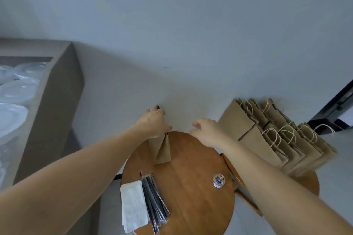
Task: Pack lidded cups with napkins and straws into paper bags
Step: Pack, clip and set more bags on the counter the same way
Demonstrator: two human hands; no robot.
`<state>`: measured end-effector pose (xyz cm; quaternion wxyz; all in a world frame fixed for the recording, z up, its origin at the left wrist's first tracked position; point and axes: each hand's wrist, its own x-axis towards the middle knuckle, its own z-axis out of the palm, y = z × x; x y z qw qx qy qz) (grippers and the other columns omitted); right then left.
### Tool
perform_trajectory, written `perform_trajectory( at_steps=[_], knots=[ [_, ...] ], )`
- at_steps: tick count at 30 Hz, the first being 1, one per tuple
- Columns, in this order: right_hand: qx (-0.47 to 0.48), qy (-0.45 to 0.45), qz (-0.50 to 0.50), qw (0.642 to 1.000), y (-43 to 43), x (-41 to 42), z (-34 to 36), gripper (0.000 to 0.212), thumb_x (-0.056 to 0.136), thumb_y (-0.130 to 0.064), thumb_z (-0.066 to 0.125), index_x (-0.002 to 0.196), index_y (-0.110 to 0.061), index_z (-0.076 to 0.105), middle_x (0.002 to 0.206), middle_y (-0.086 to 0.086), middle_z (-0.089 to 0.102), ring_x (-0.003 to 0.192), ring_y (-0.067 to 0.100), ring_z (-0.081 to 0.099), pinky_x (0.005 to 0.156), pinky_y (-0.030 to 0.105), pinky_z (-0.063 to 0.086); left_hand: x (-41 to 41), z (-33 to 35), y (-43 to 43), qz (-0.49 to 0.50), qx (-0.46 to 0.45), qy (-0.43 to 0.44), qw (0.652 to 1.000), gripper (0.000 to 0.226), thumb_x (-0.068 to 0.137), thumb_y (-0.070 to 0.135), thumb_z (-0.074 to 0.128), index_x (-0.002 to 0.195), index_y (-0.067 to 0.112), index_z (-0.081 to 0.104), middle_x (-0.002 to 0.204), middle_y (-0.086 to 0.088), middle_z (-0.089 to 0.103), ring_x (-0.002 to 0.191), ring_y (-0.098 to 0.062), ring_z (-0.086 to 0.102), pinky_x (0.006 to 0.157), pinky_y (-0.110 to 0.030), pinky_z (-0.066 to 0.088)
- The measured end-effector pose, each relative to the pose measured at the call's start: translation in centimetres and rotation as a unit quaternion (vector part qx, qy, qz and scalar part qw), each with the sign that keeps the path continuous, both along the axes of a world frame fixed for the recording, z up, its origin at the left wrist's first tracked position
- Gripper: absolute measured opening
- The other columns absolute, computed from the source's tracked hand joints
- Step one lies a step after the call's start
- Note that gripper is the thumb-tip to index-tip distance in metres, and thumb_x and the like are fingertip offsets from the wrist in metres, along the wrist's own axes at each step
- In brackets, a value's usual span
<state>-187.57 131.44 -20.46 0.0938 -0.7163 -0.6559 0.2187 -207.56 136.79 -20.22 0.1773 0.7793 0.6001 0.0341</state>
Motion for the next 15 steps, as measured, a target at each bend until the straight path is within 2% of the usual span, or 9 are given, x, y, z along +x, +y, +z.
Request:
perform_trajectory(
  at_steps=[3,7,10,11,12,13,15],
  knots=[
    [-0.028,0.005,0.009,1.0,3.0,-0.4,-2.5,0.049,0.096,-0.044,0.055,0.132,-0.012,0.055,0.133,0.007,0.058,0.118,0.025,0.055,0.099,0.039,0.046,-0.7,-2.4,1.8,0.024,-0.02,0.003,1.0,0.05,0.09,0.046,0.052,0.129,0.015,0.05,0.126,-0.009,0.052,0.119,-0.032,0.046,0.095,-0.046,0.045],
    [-0.066,0.02,0.035,0.997,7.1,-0.9,-6.2,0.055,0.096,-0.047,0.052,0.138,-0.012,0.052,0.135,0.006,0.057,0.121,0.024,0.054,0.098,0.036,0.046,-1.4,-5.5,3.9,0.059,-0.044,-0.008,0.997,0.055,0.091,0.044,0.051,0.137,0.015,0.047,0.137,-0.01,0.049,0.126,-0.032,0.044,0.099,-0.046,0.043],
    [-0.075,0.029,0.064,0.995,10.4,-1.4,-8.7,0.053,0.096,-0.046,0.051,0.132,-0.008,0.057,0.127,0.009,0.062,0.114,0.027,0.058,0.087,0.035,0.047,-1.2,-7.3,4.9,0.097,-0.054,-0.012,0.994,0.058,0.092,0.046,0.051,0.141,0.015,0.044,0.141,-0.01,0.048,0.128,-0.032,0.043,0.101,-0.046,0.042],
    [-0.08,0.035,0.077,0.993,11.3,-1.5,-9.6,0.045,0.096,-0.045,0.051,0.118,-0.007,0.064,0.111,0.01,0.067,0.102,0.028,0.062,0.078,0.035,0.048,-1.1,-7.9,4.9,0.113,-0.062,-0.014,0.992,0.059,0.092,0.046,0.051,0.143,0.016,0.043,0.142,-0.01,0.047,0.13,-0.031,0.042,0.102,-0.046,0.042],
    [-0.084,0.039,0.088,0.992,12.3,-1.8,-10.5,0.039,0.096,-0.044,0.052,0.094,-0.009,0.067,0.088,0.009,0.067,0.083,0.026,0.063,0.066,0.034,0.045,-1.1,-8.4,4.9,0.131,-0.072,-0.019,0.989,0.06,0.093,0.046,0.052,0.144,0.016,0.041,0.144,-0.009,0.046,0.131,-0.03,0.041,0.104,-0.045,0.041],
    [-0.086,0.044,0.093,0.991,13.2,-2.0,-11.2,0.04,0.095,-0.045,0.052,0.07,-0.013,0.056,0.065,0.004,0.055,0.064,0.023,0.056,0.055,0.032,0.037,-1.1,-8.8,4.9,0.147,-0.082,-0.024,0.986,0.061,0.093,0.045,0.051,0.146,0.017,0.04,0.146,-0.008,0.044,0.133,-0.029,0.039,0.105,-0.044,0.04],
    [-0.093,0.055,0.115,0.988,15.3,-2.4,-12.9,0.051,0.095,-0.046,0.052,0.056,-0.018,0.035,0.051,-0.003,0.036,0.047,0.017,0.039,0.047,0.029,0.025,-0.9,-9.5,4.7,0.187,-0.091,-0.032,0.978,0.062,0.094,0.045,0.051,0.148,0.018,0.038,0.149,-0.007,0.042,0.135,-0.028,0.038,0.106,-0.043,0.039]
  ],
)
